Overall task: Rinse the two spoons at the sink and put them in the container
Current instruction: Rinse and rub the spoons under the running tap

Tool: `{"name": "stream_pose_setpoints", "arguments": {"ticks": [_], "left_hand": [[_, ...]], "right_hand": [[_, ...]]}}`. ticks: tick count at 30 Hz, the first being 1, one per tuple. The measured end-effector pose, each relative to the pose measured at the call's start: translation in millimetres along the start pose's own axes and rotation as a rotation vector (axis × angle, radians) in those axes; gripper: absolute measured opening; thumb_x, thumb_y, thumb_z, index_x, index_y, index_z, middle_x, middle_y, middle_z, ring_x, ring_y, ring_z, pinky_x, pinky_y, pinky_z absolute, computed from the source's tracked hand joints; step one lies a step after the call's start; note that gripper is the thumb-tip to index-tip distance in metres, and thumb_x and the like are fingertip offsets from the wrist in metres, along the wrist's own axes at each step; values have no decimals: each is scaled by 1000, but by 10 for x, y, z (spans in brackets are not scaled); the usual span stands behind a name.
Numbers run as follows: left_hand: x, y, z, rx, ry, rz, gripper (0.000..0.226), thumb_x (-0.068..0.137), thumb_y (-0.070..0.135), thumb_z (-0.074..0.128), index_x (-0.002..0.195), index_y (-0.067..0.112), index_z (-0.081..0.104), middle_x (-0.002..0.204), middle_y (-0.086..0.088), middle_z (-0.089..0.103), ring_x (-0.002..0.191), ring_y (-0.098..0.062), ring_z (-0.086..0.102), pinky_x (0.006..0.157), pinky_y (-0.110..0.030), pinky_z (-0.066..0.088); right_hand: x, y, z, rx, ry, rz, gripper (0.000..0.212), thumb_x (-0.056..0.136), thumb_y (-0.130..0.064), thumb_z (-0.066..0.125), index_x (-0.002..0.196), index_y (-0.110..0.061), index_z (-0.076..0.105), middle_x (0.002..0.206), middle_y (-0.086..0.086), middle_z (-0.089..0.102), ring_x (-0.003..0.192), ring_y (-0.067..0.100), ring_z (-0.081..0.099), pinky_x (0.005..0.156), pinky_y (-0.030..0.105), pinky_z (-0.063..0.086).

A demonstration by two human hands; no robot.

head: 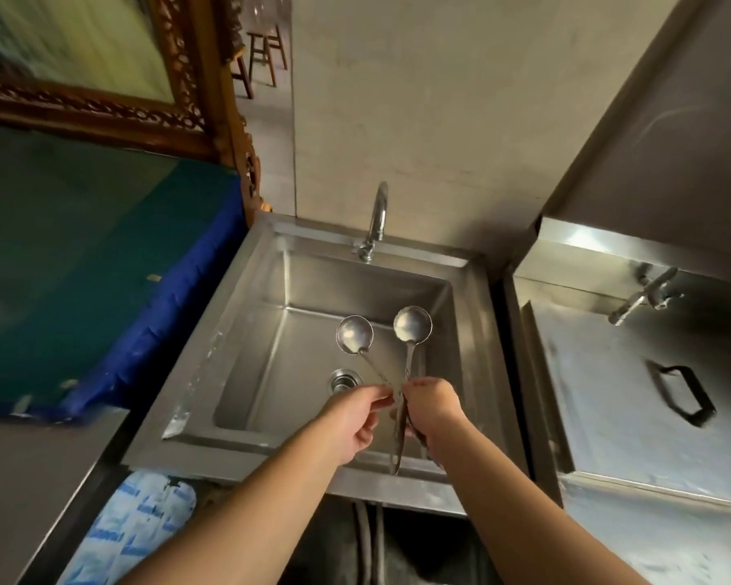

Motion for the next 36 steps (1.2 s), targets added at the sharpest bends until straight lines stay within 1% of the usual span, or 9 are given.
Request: {"name": "stream_pose_setpoints", "arguments": {"ticks": [2, 5, 8, 11, 20, 24, 28, 32, 36], "left_hand": [[10, 79, -138, -8, 2, -24, 7, 83, 20, 75, 84, 14, 73, 79, 6, 77, 40, -4, 39, 35, -16, 23], [20, 160, -265, -31, 3, -60, 11, 80, 21, 76, 90, 15, 75, 84, 7, 77, 44, -5, 34, 35, -16, 22], [59, 223, -301, -41, 20, -75, 12, 79, 19, 75, 90, 14, 77, 68, 10, 74, 46, -6, 33, 36, -17, 22], [169, 297, -291, -39, 59, -86, 5, 79, 20, 74, 82, 15, 75, 60, 12, 70, 46, -7, 31, 34, -18, 21], [577, 587, 4, -14, 119, -87, 14, 79, 30, 74, 88, 20, 73, 73, 11, 73, 48, -8, 29, 37, -19, 21], [807, 744, 170, 56, 125, -59, 25, 76, 35, 75, 94, 17, 76, 80, 8, 76, 50, -9, 32, 40, -20, 22], [1019, 927, 72, 299, 155, 33, 37, 64, 41, 78, 89, 14, 79, 74, 5, 73, 48, -12, 38, 43, -22, 22], [1411, 1460, -245, 667, 271, 261, 24, 74, 39, 75, 72, 15, 75, 54, 12, 65, 44, -6, 51, 44, -18, 33], [2048, 2260, -321, 1134, 405, 536, 17, 82, 34, 68, 94, 25, 74, 91, 4, 76, 88, -19, 70, 76, -27, 53]], "right_hand": [[-10, -94, 203, -57, 18, -28, 26, 93, -4, 46, 75, -4, 65, 62, 13, 65, 38, 17, 60, 41, 24, 45], [-3, -208, 438, -165, 48, -61, 25, 89, -2, 41, 74, -2, 61, 62, 12, 61, 49, 24, 56, 48, 25, 41], [62, -276, 563, -261, 86, -122, 20, 89, -6, 40, 78, -1, 56, 63, 6, 57, 53, 19, 53, 46, 24, 38], [201, -306, 625, -253, 113, -123, 14, 92, -14, 38, 94, -6, 49, 80, 3, 58, 70, 21, 59, 58, 30, 43], [901, -504, 464, -344, 79, -188, 29, 96, -44, 46, 99, -16, 41, 79, -7, 55, 76, 20, 60, 65, 35, 45], [1273, -635, 305, -425, 90, -211, 30, 94, -46, 51, 98, -22, 36, 71, -13, 48, 63, 11, 53, 53, 31, 38], [1593, -742, 160, -460, 77, -211, 32, 93, -47, 54, 102, -20, 40, 96, 1, 63, 76, 22, 57, 64, 34, 42], [1918, -820, 2, -478, 103, -202, 37, 91, -47, 57, 108, -16, 44, 112, 7, 68, 95, 28, 65, 69, 35, 43], [2225, -909, -58, -507, 148, -226, 37, 90, -47, 61, 103, -19, 41, 108, 8, 69, 92, 29, 65, 67, 35, 43]]}}
Point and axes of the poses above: each hand's wrist, its own x-axis towards the middle knuckle, its own z-axis out of the palm, y = z × x, the point moved 3 cm from there along x, towards the middle knuckle
